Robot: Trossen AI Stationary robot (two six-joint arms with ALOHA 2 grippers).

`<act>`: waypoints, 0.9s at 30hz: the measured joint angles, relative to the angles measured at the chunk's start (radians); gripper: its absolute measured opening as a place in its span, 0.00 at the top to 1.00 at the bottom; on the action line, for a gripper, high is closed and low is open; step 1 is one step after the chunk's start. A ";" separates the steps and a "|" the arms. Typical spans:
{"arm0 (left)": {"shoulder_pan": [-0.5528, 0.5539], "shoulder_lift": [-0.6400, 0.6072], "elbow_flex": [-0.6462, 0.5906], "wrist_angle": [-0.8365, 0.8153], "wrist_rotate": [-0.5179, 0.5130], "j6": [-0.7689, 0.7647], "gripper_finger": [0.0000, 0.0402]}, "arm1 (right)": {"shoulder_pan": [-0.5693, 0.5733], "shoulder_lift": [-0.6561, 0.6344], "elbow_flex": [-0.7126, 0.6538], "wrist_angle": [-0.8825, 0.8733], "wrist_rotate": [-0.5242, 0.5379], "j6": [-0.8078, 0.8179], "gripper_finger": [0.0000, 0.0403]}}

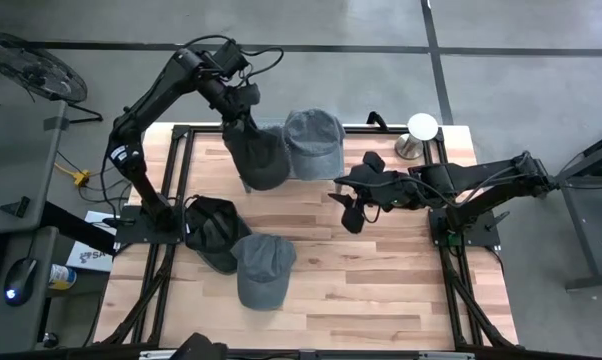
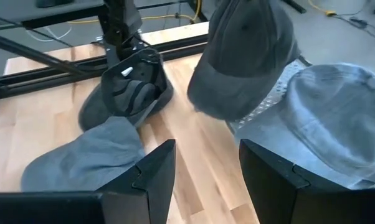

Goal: Pick & Place hat
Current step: Put the right black cap on the shelf

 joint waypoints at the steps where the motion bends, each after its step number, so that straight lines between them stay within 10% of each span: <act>1: 0.000 0.008 0.000 0.008 0.000 0.000 0.91 | 0.000 0.000 0.000 0.000 0.007 0.000 0.58; 27: 0.000 0.044 0.001 0.246 -0.225 0.037 0.89 | -0.040 0.000 0.000 0.000 0.027 0.011 0.58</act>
